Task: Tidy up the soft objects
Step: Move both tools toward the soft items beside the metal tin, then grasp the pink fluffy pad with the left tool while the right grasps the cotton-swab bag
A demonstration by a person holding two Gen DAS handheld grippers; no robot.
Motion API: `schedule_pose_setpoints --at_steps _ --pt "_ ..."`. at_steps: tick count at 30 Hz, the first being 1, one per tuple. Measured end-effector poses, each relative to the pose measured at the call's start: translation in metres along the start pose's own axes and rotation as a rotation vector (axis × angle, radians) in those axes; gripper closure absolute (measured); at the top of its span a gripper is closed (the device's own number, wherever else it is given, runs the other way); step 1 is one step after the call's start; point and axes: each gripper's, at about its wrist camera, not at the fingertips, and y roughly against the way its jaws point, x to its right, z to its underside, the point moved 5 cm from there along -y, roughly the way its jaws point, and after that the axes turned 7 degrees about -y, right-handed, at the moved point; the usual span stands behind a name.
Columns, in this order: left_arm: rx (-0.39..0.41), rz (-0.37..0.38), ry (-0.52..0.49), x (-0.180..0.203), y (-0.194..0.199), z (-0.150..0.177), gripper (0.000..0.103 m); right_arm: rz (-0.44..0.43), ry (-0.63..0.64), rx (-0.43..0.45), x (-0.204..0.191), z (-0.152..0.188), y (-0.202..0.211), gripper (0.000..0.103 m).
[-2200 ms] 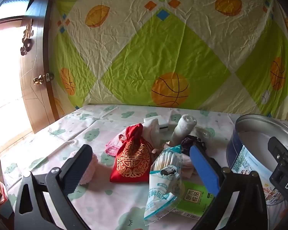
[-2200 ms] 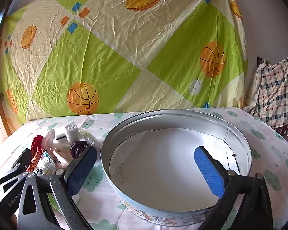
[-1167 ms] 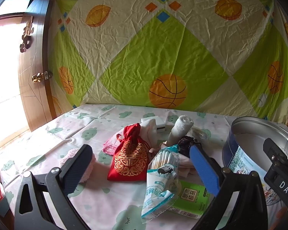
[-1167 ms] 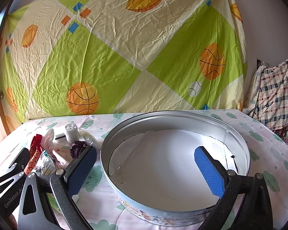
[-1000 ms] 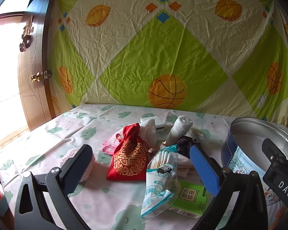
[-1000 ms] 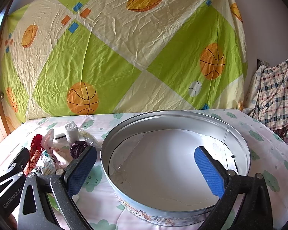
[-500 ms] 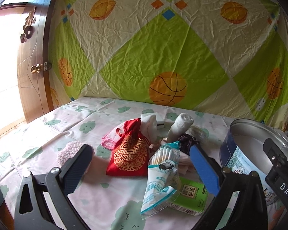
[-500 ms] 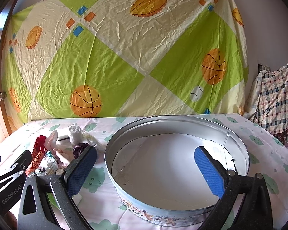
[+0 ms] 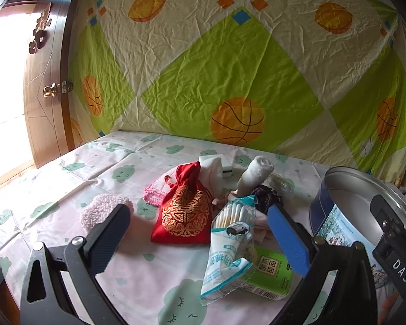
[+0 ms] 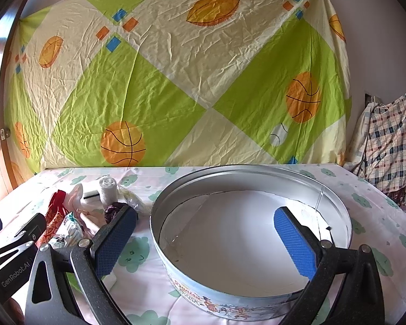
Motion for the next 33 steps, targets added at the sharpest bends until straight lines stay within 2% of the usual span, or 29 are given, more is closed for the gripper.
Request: schedule_pose_setpoints --at_steps 14,33 --pt "-0.007 -0.031 0.014 -0.024 0.006 0.004 0.0 -0.007 0.048 0.036 -0.01 0.001 0.006 0.001" --pt "-0.023 -0.055 0.027 -0.052 0.008 0.009 0.0 -0.034 0.027 0.036 -0.009 0.0 0.009 0.001"
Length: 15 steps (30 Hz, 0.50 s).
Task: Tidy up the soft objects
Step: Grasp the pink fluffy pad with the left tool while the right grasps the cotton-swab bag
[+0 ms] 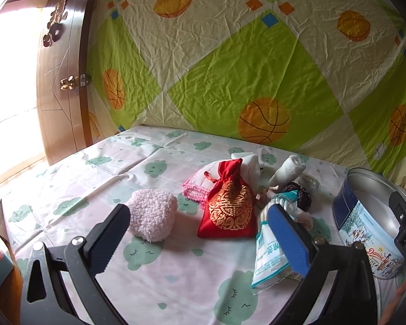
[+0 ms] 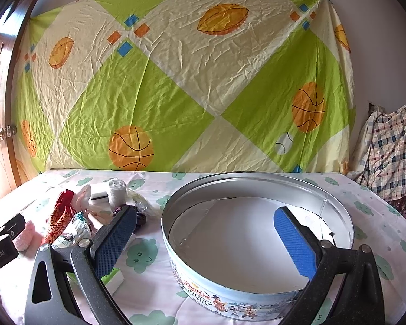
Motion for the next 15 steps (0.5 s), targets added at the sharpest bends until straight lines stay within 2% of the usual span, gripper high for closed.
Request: schedule_pose_setpoints --at_steps 10,12,15 --pt "-0.047 -0.063 -0.023 -0.039 -0.007 0.006 0.0 -0.143 0.004 -0.092 -0.021 0.011 0.003 0.001" --pt "-0.059 -0.079 -0.029 -0.049 -0.01 0.007 0.0 -0.189 0.002 -0.133 -0.032 0.015 0.001 0.001" --pt "-0.084 -0.099 -0.015 -0.069 -0.016 0.011 0.0 -0.264 -0.011 -0.199 -0.051 0.024 0.001 0.007"
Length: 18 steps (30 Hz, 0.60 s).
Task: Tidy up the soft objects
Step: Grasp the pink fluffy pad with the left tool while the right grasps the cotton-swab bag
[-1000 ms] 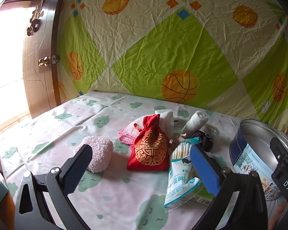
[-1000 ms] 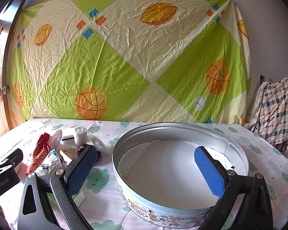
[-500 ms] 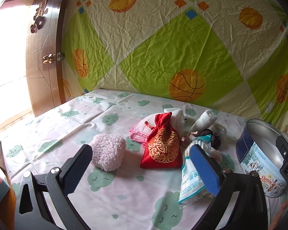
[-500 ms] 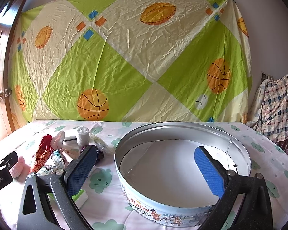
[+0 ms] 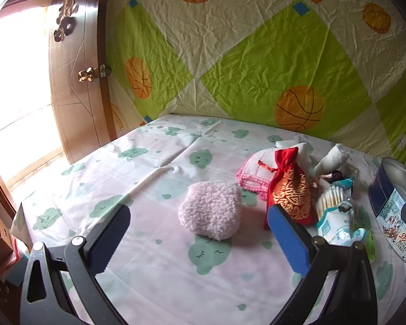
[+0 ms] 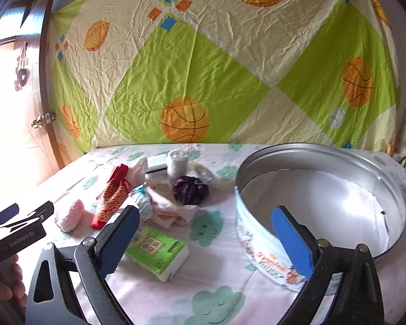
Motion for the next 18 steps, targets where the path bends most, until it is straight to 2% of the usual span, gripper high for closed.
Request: schedule_pose_setpoints --at_steps 6,8,15,18 --pt "-0.042 -0.048 0.021 -0.035 -0.014 0.006 0.0 -0.1 0.027 -0.086 -0.046 0.015 -0.016 0.011" --pt "-0.054 -0.046 0.033 -0.041 -0.018 0.007 0.0 -0.092 0.05 -0.101 -0.059 0.016 -0.023 0.011" --pt "-0.085 -0.001 0.019 -0.037 -0.03 0.004 0.0 -0.073 0.078 -0.246 -0.082 0.024 -0.066 0.011" --pt "-0.101 0.008 0.01 -0.034 -0.035 0.006 0.0 -0.064 0.094 -0.307 -0.088 0.03 -0.081 0.023"
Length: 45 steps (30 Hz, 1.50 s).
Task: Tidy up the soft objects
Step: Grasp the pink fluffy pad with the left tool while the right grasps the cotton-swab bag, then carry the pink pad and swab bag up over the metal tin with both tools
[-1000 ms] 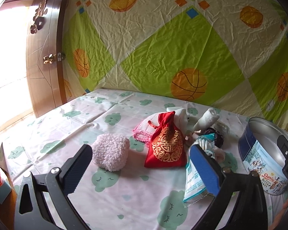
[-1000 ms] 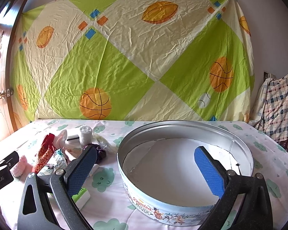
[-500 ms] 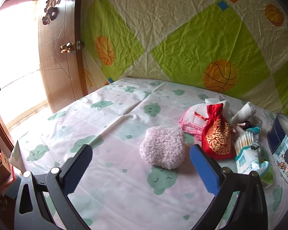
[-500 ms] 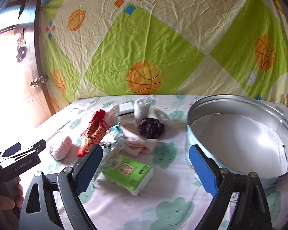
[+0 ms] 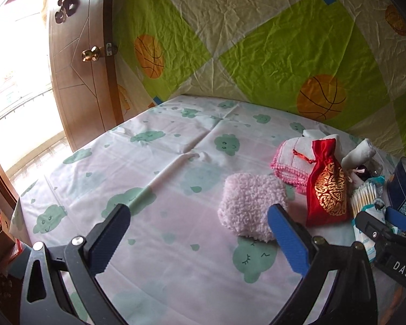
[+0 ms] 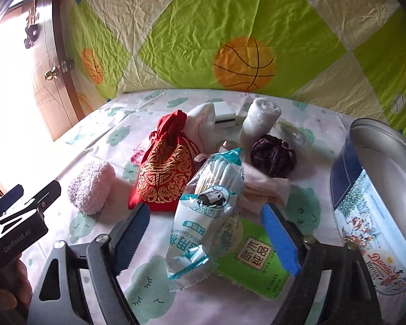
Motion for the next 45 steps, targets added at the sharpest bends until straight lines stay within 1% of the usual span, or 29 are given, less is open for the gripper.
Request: schedule_pose_setpoints --at_steps 2,3,4,6,7,9,11,12,16,20,21,22,23,24,25,26,27,28,29,30,31,35,36,37,38,40,45 --pt "-0.01 0.006 -0.002 0.001 -0.003 0.0 0.0 0.016 0.008 -0.041 -0.002 0.001 -0.011 0.031" --pt "-0.013 0.009 -0.003 0.001 -0.004 -0.001 0.0 0.028 0.014 -0.058 -0.002 0.0 -0.016 0.039" --pt "-0.019 0.012 -0.008 0.002 -0.005 -0.002 0.0 0.041 0.022 -0.064 -0.002 0.0 -0.018 0.046" --pt "-0.029 0.027 -0.023 0.007 -0.007 -0.005 0.0 0.032 0.028 -0.068 -0.002 0.0 -0.018 0.06" --pt "-0.033 0.037 -0.033 0.01 -0.007 -0.007 0.0 0.02 0.024 -0.062 -0.002 0.0 -0.016 0.063" --pt "-0.033 0.054 -0.041 0.016 -0.008 -0.012 0.0 -0.027 0.009 -0.03 -0.001 -0.002 -0.008 0.065" --pt "-0.023 0.062 -0.044 0.021 -0.008 -0.019 0.0 -0.077 -0.009 0.034 0.0 -0.006 0.006 0.065" --pt "-0.027 0.067 -0.047 0.024 -0.011 -0.022 0.0 -0.087 -0.011 0.07 0.001 -0.007 0.013 0.065" --pt "-0.098 0.091 -0.054 0.039 -0.031 -0.028 0.0 -0.07 -0.018 0.196 0.01 -0.012 0.04 0.065" --pt "-0.157 0.048 -0.078 0.047 -0.05 -0.025 0.003 -0.028 -0.035 0.278 0.023 -0.015 0.057 0.065" --pt "-0.176 0.048 -0.075 0.048 -0.055 -0.022 0.007 -0.023 -0.037 0.287 0.024 -0.015 0.059 0.065" --pt "-0.198 0.052 -0.072 0.049 -0.06 -0.019 0.015 -0.02 -0.041 0.293 0.025 -0.016 0.06 0.065" --pt "-0.231 0.061 -0.076 0.051 -0.065 -0.015 0.019 -0.019 -0.044 0.294 0.026 -0.015 0.06 0.065" --pt "-0.251 0.08 -0.073 0.051 -0.069 -0.013 0.027 -0.02 -0.043 0.293 0.026 -0.016 0.06 0.065" --pt "-0.267 0.106 -0.062 0.052 -0.071 -0.011 0.032 -0.018 -0.04 0.292 0.025 -0.016 0.059 0.065" --pt "-0.257 0.117 -0.047 0.05 -0.07 -0.012 0.034 -0.017 -0.035 0.293 0.024 -0.016 0.058 0.065" --pt "-0.252 0.117 -0.036 0.049 -0.069 -0.012 0.041 -0.018 -0.031 0.293 0.023 -0.016 0.058 0.065" --pt "-0.247 0.118 -0.027 0.047 -0.068 -0.013 0.045 -0.021 -0.026 0.293 0.022 -0.016 0.057 0.065" --pt "-0.241 0.123 -0.022 0.047 -0.066 -0.013 0.053 -0.021 -0.019 0.294 0.02 -0.015 0.057 0.065" --pt "-0.229 0.124 -0.019 0.047 -0.064 -0.014 0.059 -0.02 -0.011 0.297 0.019 -0.013 0.058 0.065" --pt "-0.207 0.12 -0.016 0.047 -0.059 -0.016 0.062 -0.018 -0.001 0.302 0.017 -0.013 0.058 0.065" --pt "-0.071 0.086 0.017 0.041 -0.031 -0.025 0.063 -0.015 0.025 0.35 0.014 -0.011 0.067 0.065" --pt "-0.04 0.086 0.035 0.039 -0.024 -0.026 0.064 -0.017 0.028 0.361 0.013 -0.011 0.069 0.065" --pt "-0.011 0.095 0.053 0.037 -0.017 -0.026 0.068 -0.019 0.03 0.374 0.013 -0.011 0.072 0.065" --pt "0.013 0.105 0.07 0.036 -0.011 -0.026 0.068 -0.018 0.03 0.386 0.013 -0.012 0.074 0.065" --pt "0.039 0.115 0.09 0.035 -0.004 -0.025 0.068 -0.005 0.029 0.41 0.014 -0.011 0.078 0.065" --pt "0.072 0.15 0.092 0.044 0.011 -0.024 0.068 0.043 0.022 0.46 0.021 -0.009 0.089 0.065"
